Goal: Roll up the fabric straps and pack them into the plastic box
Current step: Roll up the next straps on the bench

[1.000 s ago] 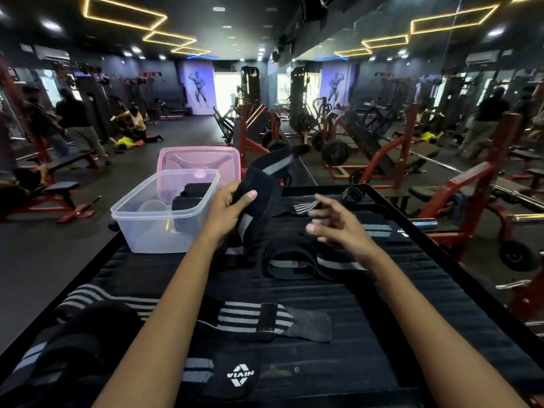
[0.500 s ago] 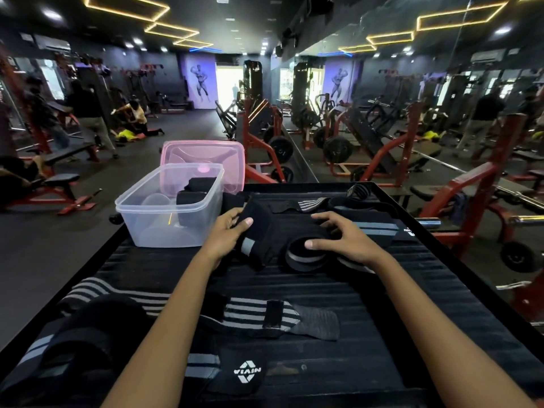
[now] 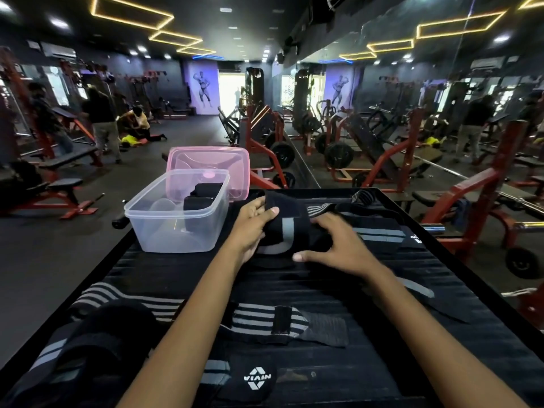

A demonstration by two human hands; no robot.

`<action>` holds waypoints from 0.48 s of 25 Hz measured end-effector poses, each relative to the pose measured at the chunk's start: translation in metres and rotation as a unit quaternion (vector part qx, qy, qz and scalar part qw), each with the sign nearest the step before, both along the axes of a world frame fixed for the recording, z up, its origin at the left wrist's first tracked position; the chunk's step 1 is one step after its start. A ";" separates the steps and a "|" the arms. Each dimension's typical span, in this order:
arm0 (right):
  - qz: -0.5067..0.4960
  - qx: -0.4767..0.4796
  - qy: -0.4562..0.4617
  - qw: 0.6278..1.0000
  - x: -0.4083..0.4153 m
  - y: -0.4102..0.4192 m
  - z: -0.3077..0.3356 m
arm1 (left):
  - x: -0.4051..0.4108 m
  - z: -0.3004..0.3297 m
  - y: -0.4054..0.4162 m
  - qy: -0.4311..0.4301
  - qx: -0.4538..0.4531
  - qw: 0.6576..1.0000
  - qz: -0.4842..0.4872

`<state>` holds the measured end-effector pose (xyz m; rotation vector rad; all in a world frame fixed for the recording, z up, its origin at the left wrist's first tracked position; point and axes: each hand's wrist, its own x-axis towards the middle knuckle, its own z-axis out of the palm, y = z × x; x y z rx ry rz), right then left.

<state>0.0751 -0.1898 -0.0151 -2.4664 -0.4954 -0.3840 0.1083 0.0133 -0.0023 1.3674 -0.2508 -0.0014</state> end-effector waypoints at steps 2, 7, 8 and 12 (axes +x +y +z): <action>0.055 0.167 0.116 0.977 -0.002 0.024 -0.005 | 0.000 0.019 -0.010 -0.007 -0.040 0.999 -0.007; 0.111 0.405 0.242 0.875 -0.006 0.031 -0.011 | 0.016 0.049 -0.017 0.024 -0.083 0.996 0.023; 0.119 0.423 0.275 0.855 -0.006 0.026 -0.008 | 0.019 0.049 -0.016 0.046 -0.098 0.994 0.029; 0.138 0.432 0.306 0.837 -0.005 0.011 -0.006 | 0.013 0.031 -0.011 0.110 -0.126 0.985 0.030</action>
